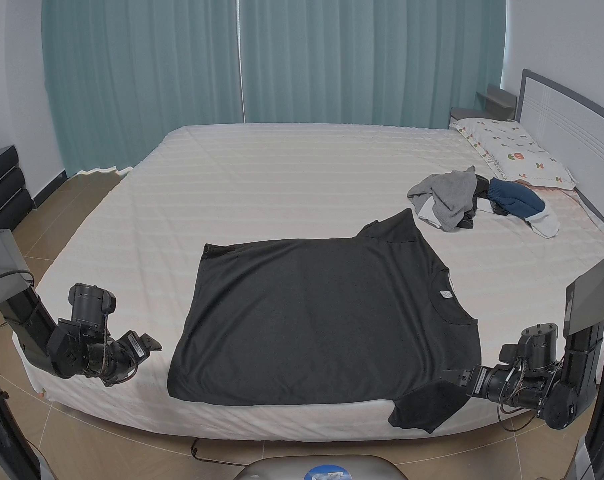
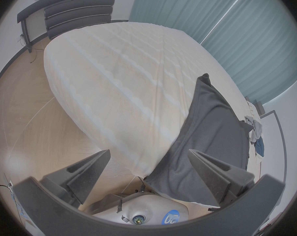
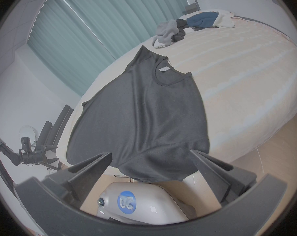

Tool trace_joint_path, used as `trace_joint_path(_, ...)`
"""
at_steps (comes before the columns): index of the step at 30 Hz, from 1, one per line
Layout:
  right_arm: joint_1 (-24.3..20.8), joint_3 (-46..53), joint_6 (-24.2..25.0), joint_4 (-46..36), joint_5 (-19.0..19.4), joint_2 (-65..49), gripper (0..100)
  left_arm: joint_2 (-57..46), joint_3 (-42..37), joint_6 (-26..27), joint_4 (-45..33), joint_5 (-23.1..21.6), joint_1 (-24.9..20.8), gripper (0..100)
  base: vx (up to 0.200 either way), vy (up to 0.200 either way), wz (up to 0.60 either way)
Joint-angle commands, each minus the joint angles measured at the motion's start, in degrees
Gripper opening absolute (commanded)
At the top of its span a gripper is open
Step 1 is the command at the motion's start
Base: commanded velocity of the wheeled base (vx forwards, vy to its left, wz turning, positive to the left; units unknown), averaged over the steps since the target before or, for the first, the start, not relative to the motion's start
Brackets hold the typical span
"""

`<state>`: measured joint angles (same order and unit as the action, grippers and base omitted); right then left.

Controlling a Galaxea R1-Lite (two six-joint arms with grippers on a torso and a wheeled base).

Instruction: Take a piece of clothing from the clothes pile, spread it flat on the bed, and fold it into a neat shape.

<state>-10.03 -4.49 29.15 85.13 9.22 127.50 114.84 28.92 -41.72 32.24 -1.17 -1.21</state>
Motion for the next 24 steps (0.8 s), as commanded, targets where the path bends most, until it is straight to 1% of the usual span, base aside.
trace_joint_path(1,0.5,-0.5,0.1,0.0,-0.1,-1.1,100,-0.2,0.1,-0.3,0.2,-0.2,-0.1,100,0.000,0.000,0.00)
trace_joint_path(3,1.1,-0.8,0.1,0.0,-0.1,-2.3,100,-0.5,0.4,-2.1,0.3,-0.3,-0.2,100,0.200,0.000,0.00)
trace_joint_path(6,1.7,-1.0,0.1,0.0,-0.1,-3.7,100,-0.7,0.8,-3.4,0.2,-1.0,-0.3,100,0.200,0.000,0.00)
trace_joint_path(11,1.9,-0.9,0.1,-0.1,-0.1,-4.2,100,-0.6,0.9,-3.5,0.1,-2.2,-0.4,100,0.200,0.000,0.00)
trace_joint_path(20,2.0,-1.6,0.1,-0.3,-0.1,-4.2,100,-0.6,2.4,-5.0,0.0,-2.2,-0.8,100,0.200,0.000,0.00)
trace_joint_path(24,2.0,-1.6,0.1,-0.4,-0.1,-4.2,100,-0.7,3.2,-5.0,-0.1,-2.2,-1.3,100,0.000,0.000,0.00)
